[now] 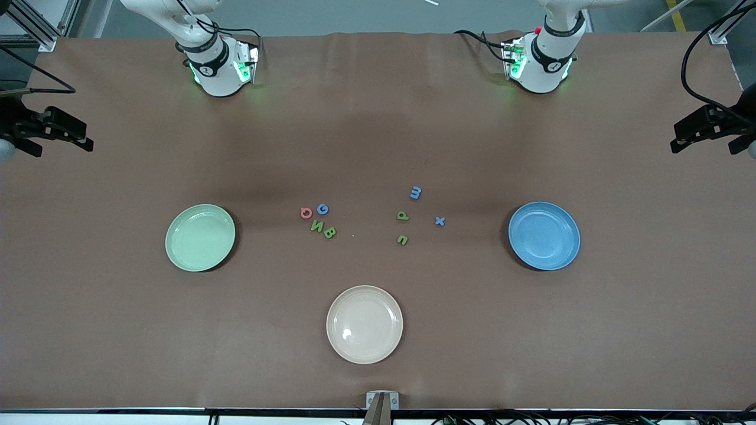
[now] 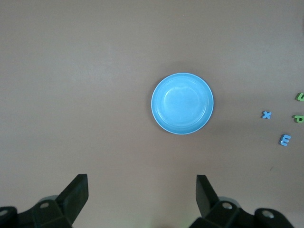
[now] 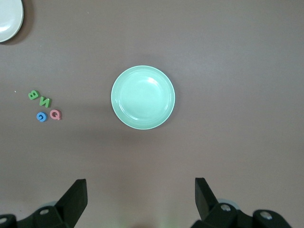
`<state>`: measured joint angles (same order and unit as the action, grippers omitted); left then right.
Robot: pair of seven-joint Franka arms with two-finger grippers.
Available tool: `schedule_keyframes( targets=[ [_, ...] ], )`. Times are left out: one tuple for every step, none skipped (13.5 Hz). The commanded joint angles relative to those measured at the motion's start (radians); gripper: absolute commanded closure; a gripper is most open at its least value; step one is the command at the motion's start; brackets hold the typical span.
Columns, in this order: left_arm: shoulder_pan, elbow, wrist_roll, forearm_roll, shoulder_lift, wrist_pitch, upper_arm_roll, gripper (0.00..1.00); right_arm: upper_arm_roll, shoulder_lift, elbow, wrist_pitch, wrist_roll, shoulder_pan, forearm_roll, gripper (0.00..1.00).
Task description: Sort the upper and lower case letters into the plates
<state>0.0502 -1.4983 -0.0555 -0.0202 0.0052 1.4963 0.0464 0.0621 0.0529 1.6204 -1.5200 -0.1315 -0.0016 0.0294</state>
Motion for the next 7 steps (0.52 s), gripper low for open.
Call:
schedule_keyframes(
  targets=[
    [0.002,0.001,0.009,0.008,-0.008,-0.011,0.003,0.00,-0.001,0.038,0.038,-0.012,0.051,0.000,0.009,0.00],
    [0.002,0.001,0.011,0.008,-0.008,-0.011,0.003,0.00,-0.001,0.038,0.038,-0.012,0.053,0.002,0.009,0.00],
    [0.002,0.001,0.011,0.008,-0.010,-0.011,0.003,0.00,-0.001,0.038,0.038,-0.012,0.055,0.002,0.010,0.00],
    [0.002,0.001,0.011,0.008,-0.010,-0.011,0.003,0.00,-0.001,0.038,0.038,-0.012,0.055,0.000,0.010,0.00],
    [0.002,0.003,0.011,0.008,-0.008,-0.011,0.003,0.00,-0.001,0.038,0.038,-0.012,0.056,0.000,0.013,0.00],
    [0.002,0.003,0.011,0.009,-0.008,-0.011,0.003,0.00,-0.001,0.038,0.038,-0.011,0.056,0.002,0.020,0.00],
    [0.004,0.003,0.012,0.034,-0.008,-0.011,0.001,0.00,-0.001,0.038,0.038,-0.011,0.056,0.000,0.023,0.00]
  ],
)
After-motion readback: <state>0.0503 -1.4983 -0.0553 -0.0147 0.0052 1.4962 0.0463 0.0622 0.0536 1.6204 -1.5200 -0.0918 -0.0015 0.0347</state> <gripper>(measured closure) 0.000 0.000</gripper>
